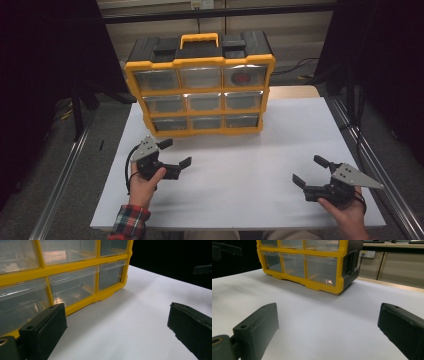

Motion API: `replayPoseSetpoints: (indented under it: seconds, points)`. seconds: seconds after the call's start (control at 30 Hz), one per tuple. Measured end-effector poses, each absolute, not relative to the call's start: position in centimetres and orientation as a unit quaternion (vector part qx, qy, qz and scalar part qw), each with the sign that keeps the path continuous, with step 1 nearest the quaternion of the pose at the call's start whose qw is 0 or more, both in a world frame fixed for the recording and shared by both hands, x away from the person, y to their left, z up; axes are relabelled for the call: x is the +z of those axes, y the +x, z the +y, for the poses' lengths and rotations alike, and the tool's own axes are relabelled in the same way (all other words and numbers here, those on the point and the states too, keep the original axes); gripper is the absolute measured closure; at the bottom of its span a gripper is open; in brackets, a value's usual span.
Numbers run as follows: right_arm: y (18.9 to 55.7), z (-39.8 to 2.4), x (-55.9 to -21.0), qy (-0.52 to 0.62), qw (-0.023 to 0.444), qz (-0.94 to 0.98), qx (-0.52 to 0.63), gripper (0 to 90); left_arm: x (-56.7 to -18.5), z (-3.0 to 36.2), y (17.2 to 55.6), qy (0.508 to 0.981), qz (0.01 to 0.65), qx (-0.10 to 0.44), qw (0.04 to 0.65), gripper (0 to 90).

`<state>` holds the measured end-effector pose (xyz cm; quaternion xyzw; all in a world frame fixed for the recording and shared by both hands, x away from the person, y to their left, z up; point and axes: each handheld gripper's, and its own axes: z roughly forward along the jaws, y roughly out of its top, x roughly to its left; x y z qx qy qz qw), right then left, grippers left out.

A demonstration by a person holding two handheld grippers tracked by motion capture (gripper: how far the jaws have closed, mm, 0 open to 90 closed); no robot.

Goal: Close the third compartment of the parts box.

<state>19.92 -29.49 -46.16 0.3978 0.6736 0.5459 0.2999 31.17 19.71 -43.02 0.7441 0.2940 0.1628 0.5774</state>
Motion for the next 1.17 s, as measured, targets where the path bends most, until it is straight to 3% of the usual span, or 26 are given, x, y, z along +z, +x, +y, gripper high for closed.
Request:
replayPoseSetpoints:
  seconds: [0.67,1.17]
  points:
    - [19.9,-29.4,-46.1,0.396,0.299,0.673,0.548,2.8,-44.7,22.5,29.6,0.752,0.293,0.164,0.567,2.4]
    - [19.9,-29.4,-46.1,0.394,0.299,0.675,0.547,2.8,-45.8,24.2,28.1,0.746,0.309,0.195,0.556,2.3]
